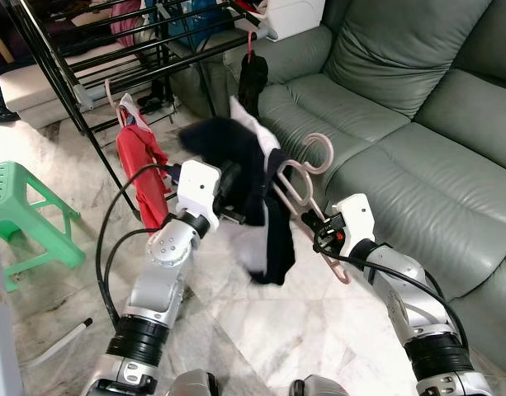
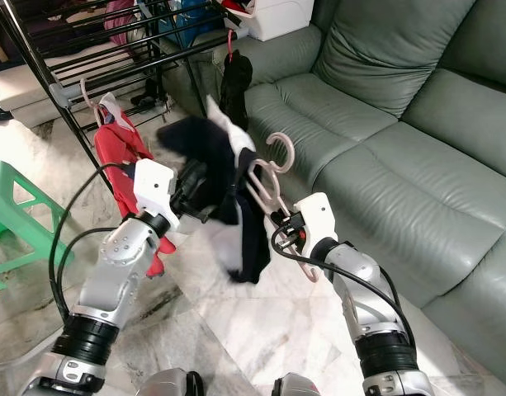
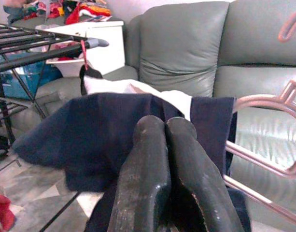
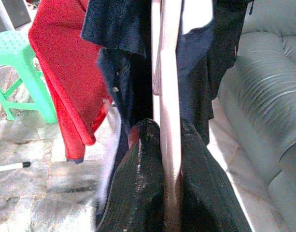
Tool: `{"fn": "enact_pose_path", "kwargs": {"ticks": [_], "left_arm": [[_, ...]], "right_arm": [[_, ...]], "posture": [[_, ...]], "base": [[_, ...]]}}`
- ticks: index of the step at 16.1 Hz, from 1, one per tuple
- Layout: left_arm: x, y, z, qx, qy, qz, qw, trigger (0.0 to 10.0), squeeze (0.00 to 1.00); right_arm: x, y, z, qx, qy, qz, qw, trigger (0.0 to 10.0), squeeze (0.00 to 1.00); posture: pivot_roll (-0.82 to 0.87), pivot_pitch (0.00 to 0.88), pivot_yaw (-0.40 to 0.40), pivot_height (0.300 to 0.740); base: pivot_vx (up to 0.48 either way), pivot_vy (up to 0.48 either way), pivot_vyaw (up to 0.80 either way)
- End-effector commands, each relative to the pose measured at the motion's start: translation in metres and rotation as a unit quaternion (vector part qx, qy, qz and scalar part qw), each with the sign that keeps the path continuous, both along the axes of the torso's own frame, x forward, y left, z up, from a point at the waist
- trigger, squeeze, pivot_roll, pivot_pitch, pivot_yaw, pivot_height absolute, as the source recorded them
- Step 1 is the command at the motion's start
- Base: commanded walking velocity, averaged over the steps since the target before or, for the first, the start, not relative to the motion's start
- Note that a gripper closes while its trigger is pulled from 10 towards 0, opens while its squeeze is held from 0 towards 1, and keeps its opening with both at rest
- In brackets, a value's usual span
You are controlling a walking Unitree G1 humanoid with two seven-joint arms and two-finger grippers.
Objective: Hang hanger
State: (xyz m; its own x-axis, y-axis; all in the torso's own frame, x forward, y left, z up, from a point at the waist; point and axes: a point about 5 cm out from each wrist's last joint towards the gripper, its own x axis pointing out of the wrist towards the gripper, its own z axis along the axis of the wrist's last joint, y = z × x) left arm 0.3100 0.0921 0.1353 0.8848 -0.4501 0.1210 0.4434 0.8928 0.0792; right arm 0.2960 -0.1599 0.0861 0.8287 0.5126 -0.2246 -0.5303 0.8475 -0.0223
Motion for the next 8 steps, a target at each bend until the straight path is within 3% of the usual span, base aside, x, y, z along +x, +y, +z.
{"fn": "enact_pose_path", "kwargs": {"ticks": [1,4,5,8], "left_arm": [[-0.0007,0.0015,0.0041,-0.001,-0.009,-0.003,1.0,0.0,0.0],[-0.0032,-0.0017,0.0013,0.001,-0.003,-0.017,1.0,0.0,0.0],[-0.0035,-0.0024,-0.0006,0.004,0.002,-0.013,1.0,10.0,0.0],[-0.005,-0.002,-0.0031,0.023,-0.002,-0.015,1.0,10.0,0.0]], "right_arm": [[0.0066,0.0014,0.0128,0.014,-0.026,-0.003,1.0,10.0,0.0],[0.0082,0.0008,0.0129,0.012,-0.026,-0.004,1.0,10.0,0.0],[0.0085,0.0029,0.0139,0.014,-0.025,0.003,1.0,10.0,0.0],[0.0023,0.0104,0.0166,0.006,-0.035,0.053,0.998,10.0,0.0]], "posture": [[-0.06,0.025,0.03,0.74],[-0.07,0.021,0.031,0.74],[-0.07,0.021,0.031,0.74],[-0.06,0.017,0.029,0.74]], "base": [[0.0,0.0,0.0],[0.0,0.0,0.0],[0.0,0.0,0.0],[0.0,0.0,0.0]]}}
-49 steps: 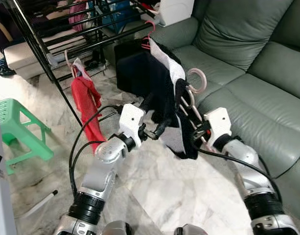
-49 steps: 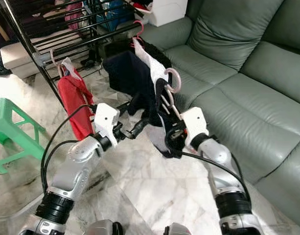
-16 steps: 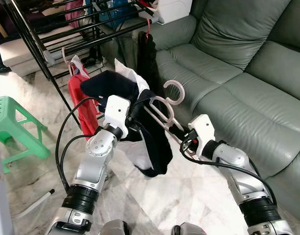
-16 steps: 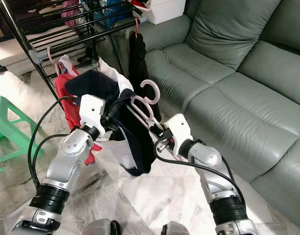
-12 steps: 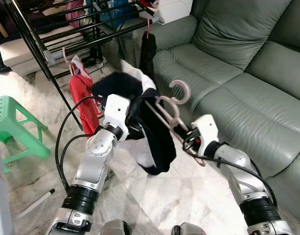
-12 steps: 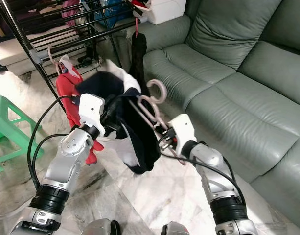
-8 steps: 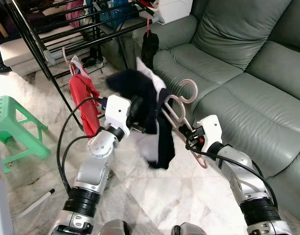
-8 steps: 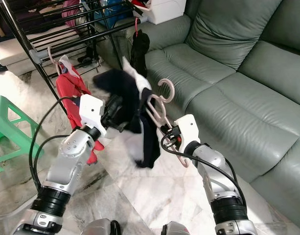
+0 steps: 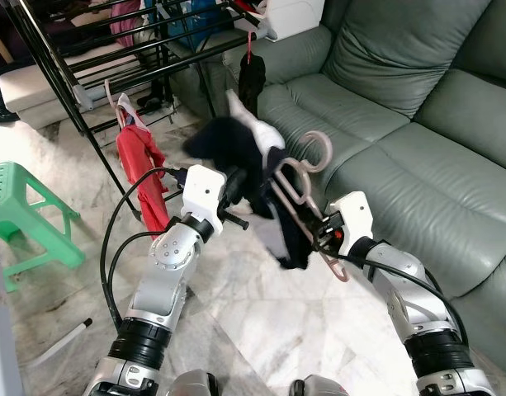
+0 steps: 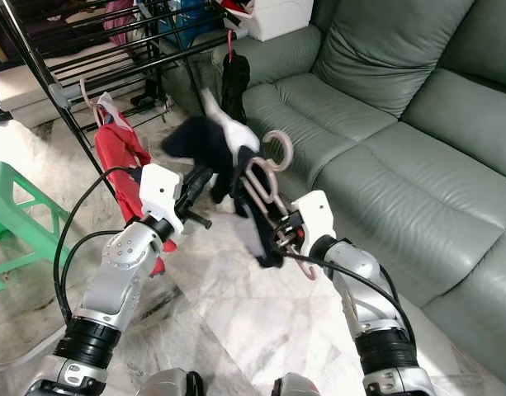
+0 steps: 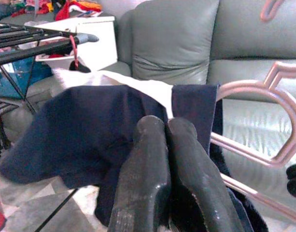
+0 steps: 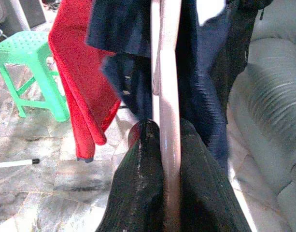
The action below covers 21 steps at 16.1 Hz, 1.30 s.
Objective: Hang hanger
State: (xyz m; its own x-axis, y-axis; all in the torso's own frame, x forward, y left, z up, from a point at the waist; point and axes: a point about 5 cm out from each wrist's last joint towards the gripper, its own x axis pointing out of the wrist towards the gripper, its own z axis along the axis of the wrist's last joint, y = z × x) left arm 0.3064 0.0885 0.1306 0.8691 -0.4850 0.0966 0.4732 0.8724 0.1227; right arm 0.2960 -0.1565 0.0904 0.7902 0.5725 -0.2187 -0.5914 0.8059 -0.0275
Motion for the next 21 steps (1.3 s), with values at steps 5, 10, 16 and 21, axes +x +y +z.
{"fn": "enact_pose_path", "kwargs": {"ticks": [5,10,16,21], "left_arm": [[-0.007,0.033,0.007,0.267,-0.135,-0.177,0.938,10.0,0.0],[-0.013,0.082,-0.02,0.429,-0.076,-0.308,0.846,10.0,0.0],[-0.009,0.086,-0.029,0.444,-0.062,-0.337,0.828,10.0,0.0],[-0.005,0.099,-0.028,0.428,-0.033,-0.329,0.841,10.0,1.0]], "right_arm": [[-0.037,-0.025,0.005,-0.075,-0.019,0.131,0.988,10.0,0.0],[-0.055,-0.043,0.007,-0.133,-0.029,0.197,0.971,10.0,0.0],[-0.069,-0.037,0.011,-0.18,-0.02,0.309,0.934,10.0,0.0],[-0.061,-0.042,0.008,-0.193,-0.032,0.276,0.941,10.0,0.0]], "posture": [[-0.06,0.023,0.035,0.74],[-0.05,0.024,0.053,0.74],[-0.06,0.019,0.054,0.74],[-0.06,0.015,0.049,0.74]], "base": [[0.0,0.0,0.0],[0.0,0.0,0.0],[0.0,0.0,0.0],[0.0,0.0,0.0]]}}
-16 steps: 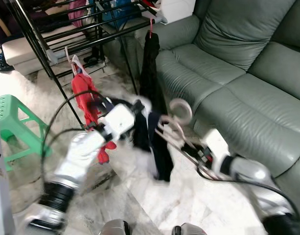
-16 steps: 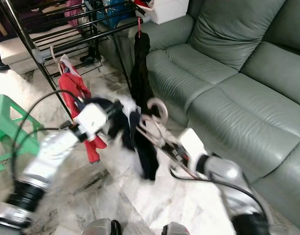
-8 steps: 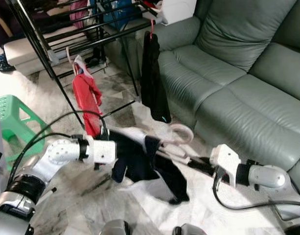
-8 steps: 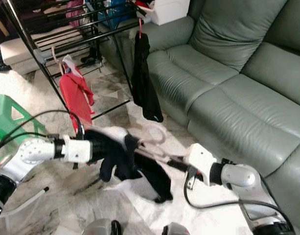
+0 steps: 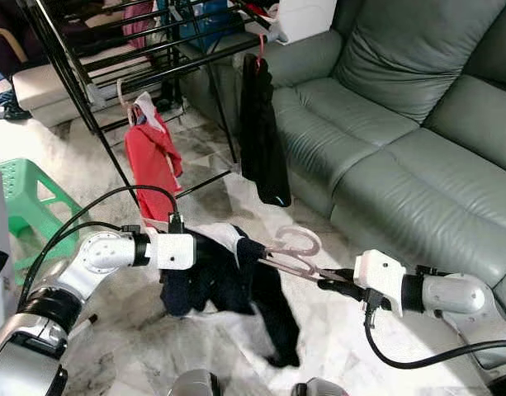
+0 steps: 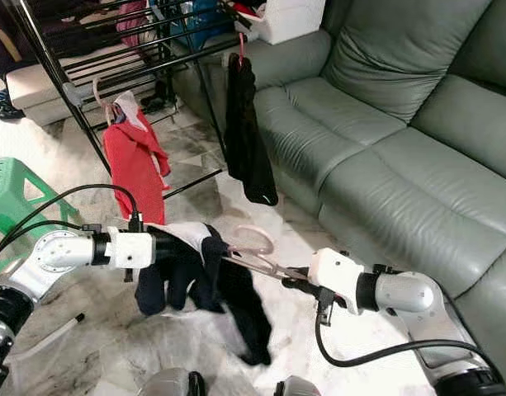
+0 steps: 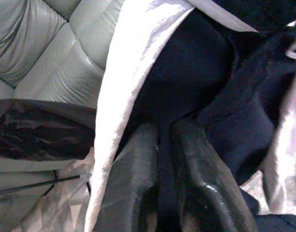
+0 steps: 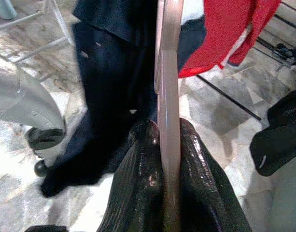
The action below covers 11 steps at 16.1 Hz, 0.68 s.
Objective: Hang hanger
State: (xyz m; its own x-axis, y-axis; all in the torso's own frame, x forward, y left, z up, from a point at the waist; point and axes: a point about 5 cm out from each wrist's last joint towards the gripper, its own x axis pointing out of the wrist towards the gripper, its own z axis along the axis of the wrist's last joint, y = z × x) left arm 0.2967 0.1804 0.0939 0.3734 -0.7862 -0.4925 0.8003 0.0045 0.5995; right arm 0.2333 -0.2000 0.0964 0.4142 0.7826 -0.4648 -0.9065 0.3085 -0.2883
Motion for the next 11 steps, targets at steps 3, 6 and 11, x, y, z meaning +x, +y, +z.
{"fn": "enact_pose_path", "kwargs": {"ticks": [3,6,11], "left_arm": [[0.004,0.011,0.008,0.031,-0.006,-0.007,0.999,10.0,1.0],[0.005,0.012,0.009,0.033,0.006,-0.011,0.999,10.0,1.0],[0.009,0.008,0.01,0.035,-0.015,-0.014,0.999,10.0,1.0]], "right_arm": [[0.007,-0.003,-0.004,-0.009,-0.025,-0.03,0.999,10.0,0.0],[0.018,-0.011,-0.007,-0.014,-0.059,-0.094,0.994,10.0,0.0],[0.006,0.002,-0.014,0.005,-0.041,-0.057,0.998,10.0,0.0]], "posture": [[-0.06,0.011,0.051,0.74],[-0.06,0.011,0.053,0.74],[-0.06,0.013,0.058,0.74]], "base": [[0.0,0.0,0.0],[0.0,0.0,0.0],[0.0,0.0,0.0]]}}
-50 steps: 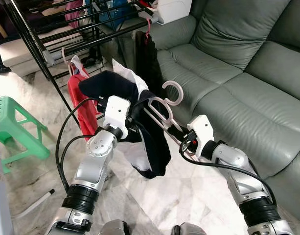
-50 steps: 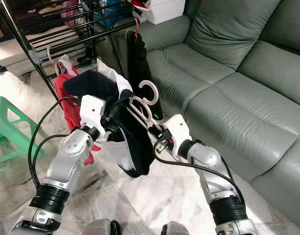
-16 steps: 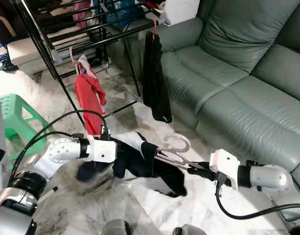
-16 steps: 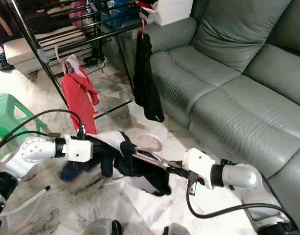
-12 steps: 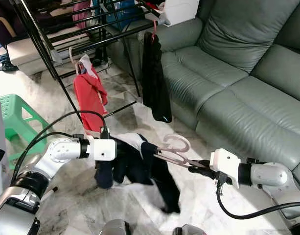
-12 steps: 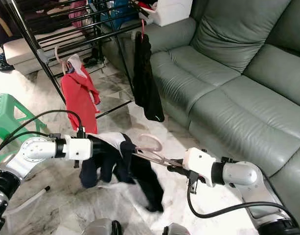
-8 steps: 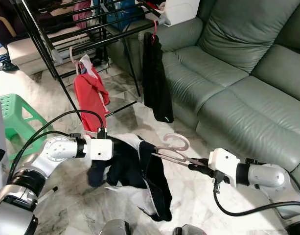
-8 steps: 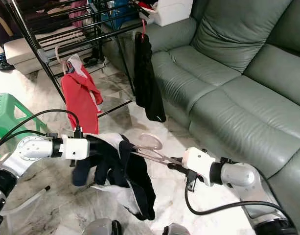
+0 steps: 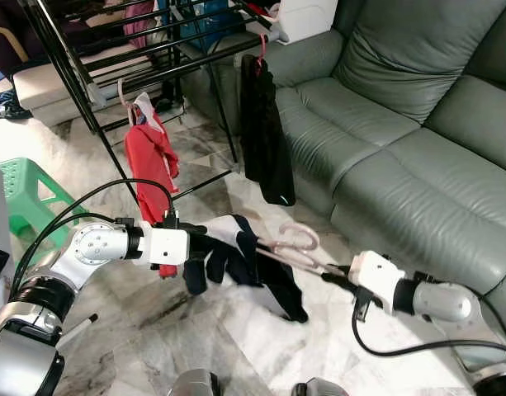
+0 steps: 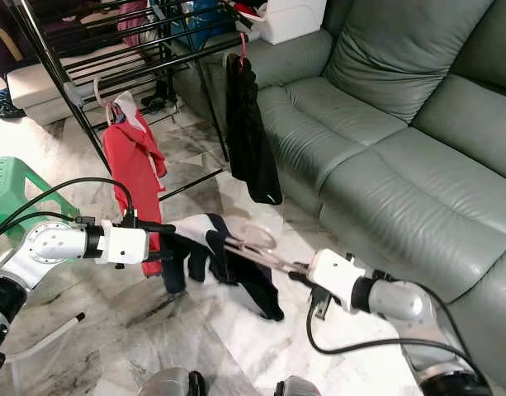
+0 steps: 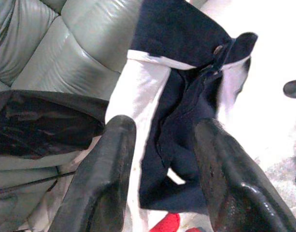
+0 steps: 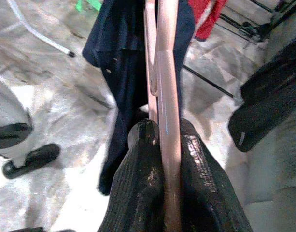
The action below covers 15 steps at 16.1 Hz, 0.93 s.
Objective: Hang hanger
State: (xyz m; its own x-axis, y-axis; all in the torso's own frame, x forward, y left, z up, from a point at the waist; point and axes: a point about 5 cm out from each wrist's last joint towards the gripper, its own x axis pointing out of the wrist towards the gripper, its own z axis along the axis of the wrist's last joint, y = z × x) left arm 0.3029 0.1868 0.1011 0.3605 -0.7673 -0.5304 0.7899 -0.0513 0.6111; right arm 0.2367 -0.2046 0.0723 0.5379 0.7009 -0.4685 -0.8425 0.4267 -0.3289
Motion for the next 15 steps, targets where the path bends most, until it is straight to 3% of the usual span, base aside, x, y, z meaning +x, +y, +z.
{"fn": "enact_pose_path", "kwargs": {"ticks": [1,6,7,8,9,15], "left_arm": [[0.002,-0.003,0.001,0.003,-0.01,-0.006,1.0,10.0,1.0],[0.001,-0.012,-0.006,0.005,-0.004,-0.015,1.0,10.0,1.0],[0.001,-0.013,-0.008,0.007,-0.001,-0.017,1.0,10.0,0.76],[0.001,-0.013,-0.01,0.01,0.003,-0.017,1.0,7.9,0.43],[0.001,-0.013,-0.01,0.009,0.005,-0.014,1.0,0.0,0.0],[0.002,-0.011,-0.016,0.038,0.037,-0.017,0.998,0.0,0.0]], "right_arm": [[0.002,0.01,0.011,0.023,-0.02,0.025,0.999,10.0,0.0],[0.004,0.016,0.018,0.031,-0.017,0.051,0.998,10.0,0.0],[0.003,0.018,0.019,0.035,-0.011,0.059,0.998,10.0,0.0],[0.002,0.022,0.021,0.039,-0.007,0.067,0.997,10.0,0.0],[0.001,0.023,0.022,0.038,-0.008,0.07,0.997,10.0,0.0],[0.006,0.028,0.03,0.032,-0.025,0.088,0.995,10.0,0.0]], "posture": [[-0.06,0.013,0.059,0.74],[-0.06,0.012,0.063,0.74],[-0.06,0.011,0.065,0.74],[-0.06,0.01,0.067,0.74],[-0.06,0.01,0.067,0.74],[-0.07,0.012,0.069,0.74]], "base": [[0.0,0.0,0.0],[0.0,0.0,0.0],[0.0,0.0,0.0],[0.0,0.0,0.0],[0.0,0.0,0.0],[0.0,0.0,0.0]]}}
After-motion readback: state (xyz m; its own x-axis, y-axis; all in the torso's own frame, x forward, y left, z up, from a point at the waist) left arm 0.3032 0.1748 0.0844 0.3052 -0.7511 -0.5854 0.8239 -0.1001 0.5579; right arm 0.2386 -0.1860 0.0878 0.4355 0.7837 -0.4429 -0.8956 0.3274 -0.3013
